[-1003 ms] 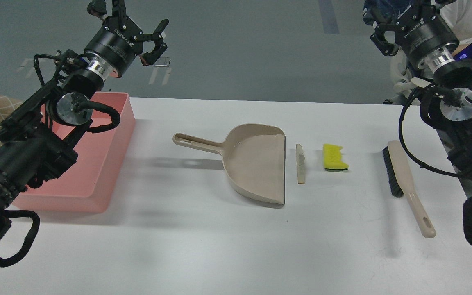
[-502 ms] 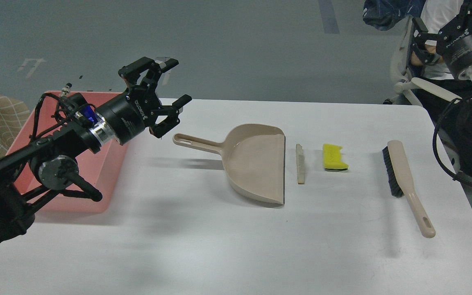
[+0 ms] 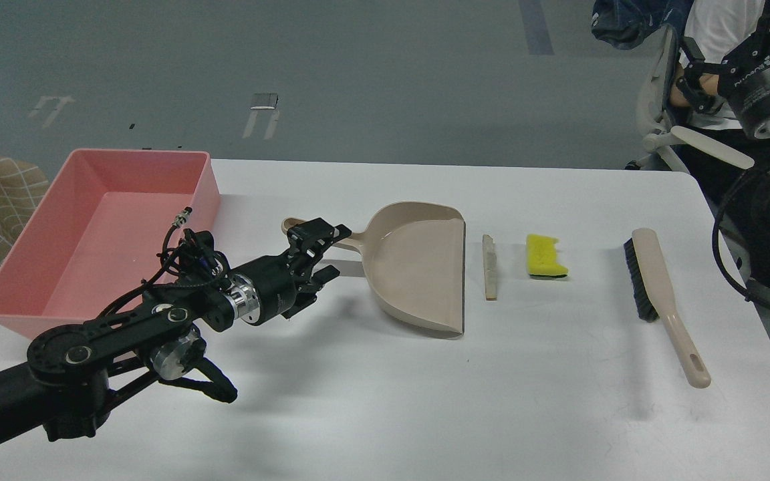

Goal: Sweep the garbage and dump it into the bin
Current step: 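Grasp the beige dustpan handle with the left gripper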

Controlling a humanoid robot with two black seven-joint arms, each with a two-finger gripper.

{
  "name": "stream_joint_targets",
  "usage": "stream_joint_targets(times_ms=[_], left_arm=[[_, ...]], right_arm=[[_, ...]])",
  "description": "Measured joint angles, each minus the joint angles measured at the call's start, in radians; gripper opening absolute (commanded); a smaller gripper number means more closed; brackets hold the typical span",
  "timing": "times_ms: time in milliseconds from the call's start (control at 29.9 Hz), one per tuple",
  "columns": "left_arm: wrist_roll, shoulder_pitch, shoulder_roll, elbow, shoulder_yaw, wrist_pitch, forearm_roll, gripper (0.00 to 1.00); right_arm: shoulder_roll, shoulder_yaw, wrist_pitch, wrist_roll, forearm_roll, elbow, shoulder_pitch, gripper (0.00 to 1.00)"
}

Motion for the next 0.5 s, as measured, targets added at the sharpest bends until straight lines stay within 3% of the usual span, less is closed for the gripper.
stream_joint_targets(times_ms=[502], left_arm=[[-0.011, -0.053, -0.092, 0.245, -0.007, 0.002, -0.003, 0.77]], right_arm=[[-0.003, 0.006, 0.000, 0.000, 0.000, -0.001, -0.007, 1.00]])
